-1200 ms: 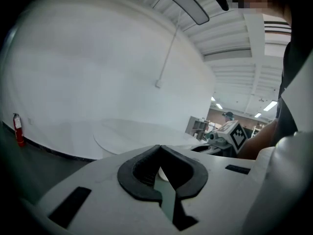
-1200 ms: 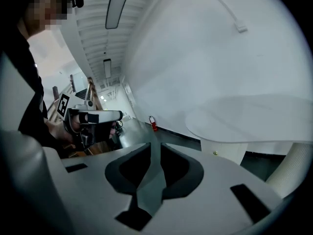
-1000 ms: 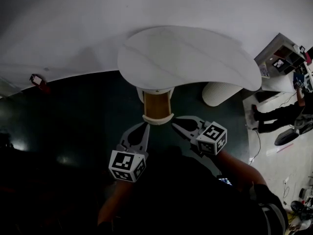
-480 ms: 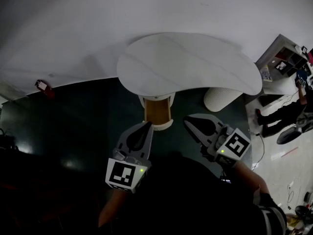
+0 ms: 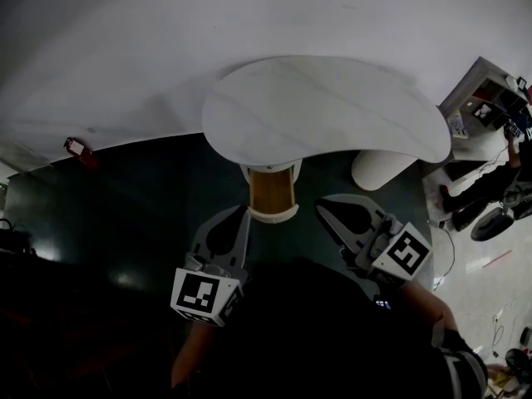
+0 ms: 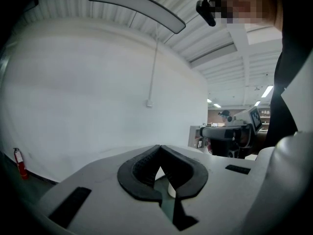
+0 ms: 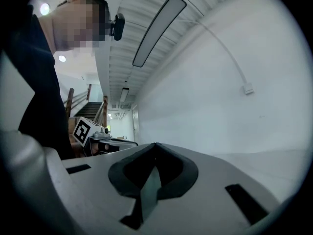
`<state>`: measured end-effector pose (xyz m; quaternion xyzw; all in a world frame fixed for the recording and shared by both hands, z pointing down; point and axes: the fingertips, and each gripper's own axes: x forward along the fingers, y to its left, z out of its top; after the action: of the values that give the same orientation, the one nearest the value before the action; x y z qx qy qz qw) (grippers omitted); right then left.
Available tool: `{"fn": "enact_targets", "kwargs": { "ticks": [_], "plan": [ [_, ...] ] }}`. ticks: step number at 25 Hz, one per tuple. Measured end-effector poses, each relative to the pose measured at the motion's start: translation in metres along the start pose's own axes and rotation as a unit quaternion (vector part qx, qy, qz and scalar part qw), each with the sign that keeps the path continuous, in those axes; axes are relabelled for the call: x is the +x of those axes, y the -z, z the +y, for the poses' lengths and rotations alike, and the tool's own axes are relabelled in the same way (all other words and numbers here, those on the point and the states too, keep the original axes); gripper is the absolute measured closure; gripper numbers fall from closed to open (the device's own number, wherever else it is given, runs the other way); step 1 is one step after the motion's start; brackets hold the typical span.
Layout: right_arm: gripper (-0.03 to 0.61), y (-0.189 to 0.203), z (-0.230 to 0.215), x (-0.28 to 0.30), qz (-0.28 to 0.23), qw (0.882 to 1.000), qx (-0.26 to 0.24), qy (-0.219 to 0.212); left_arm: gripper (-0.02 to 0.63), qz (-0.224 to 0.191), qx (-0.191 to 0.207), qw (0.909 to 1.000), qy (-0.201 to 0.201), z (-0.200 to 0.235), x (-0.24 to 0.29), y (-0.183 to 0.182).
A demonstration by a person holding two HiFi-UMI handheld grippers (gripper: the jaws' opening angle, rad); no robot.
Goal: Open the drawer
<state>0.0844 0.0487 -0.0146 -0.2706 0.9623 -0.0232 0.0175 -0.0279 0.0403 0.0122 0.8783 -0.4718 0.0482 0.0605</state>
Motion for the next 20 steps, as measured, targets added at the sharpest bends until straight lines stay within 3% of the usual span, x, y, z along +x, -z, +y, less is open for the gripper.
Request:
{"fn": "enact_targets", "kwargs": {
  "ticks": [11,16,20],
  "plan": [
    [0.563,-0.005,0.000,0.016,0.000,1.000,0.002,-0.025,0.603,-0.011,0.016,0.9996,-0.021,0.012,0.002,-0.005],
    [0.563,-0.001,0.003,0.018,0.002,0.999,0.011,-0.034,0.603,-0.008,-0.007,0.9996,-0.028,0.010,0.002,-0.005],
    [0.563,0.000,-0.001,0.018,0.005,0.999,0.023,-0.033,0.603,-0.005,-0.001,0.9995,-0.030,0.011,0.003,-0.006]
  ]
}}
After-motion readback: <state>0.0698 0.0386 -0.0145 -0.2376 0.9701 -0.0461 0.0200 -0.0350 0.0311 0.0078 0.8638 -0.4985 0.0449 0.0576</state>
